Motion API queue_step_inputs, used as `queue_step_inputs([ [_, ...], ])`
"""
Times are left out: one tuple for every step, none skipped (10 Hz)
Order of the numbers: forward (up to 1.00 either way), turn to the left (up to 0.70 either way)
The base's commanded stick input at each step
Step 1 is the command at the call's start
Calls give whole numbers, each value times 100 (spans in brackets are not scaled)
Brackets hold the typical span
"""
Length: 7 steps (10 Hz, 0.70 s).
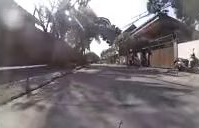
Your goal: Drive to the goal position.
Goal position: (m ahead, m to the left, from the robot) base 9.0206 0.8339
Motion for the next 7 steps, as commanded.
queue_step_inputs([
  [70,0],
  [70,0],
  [70,0],
  [70,0],
  [70,0],
  [70,0],
  [70,0],
])
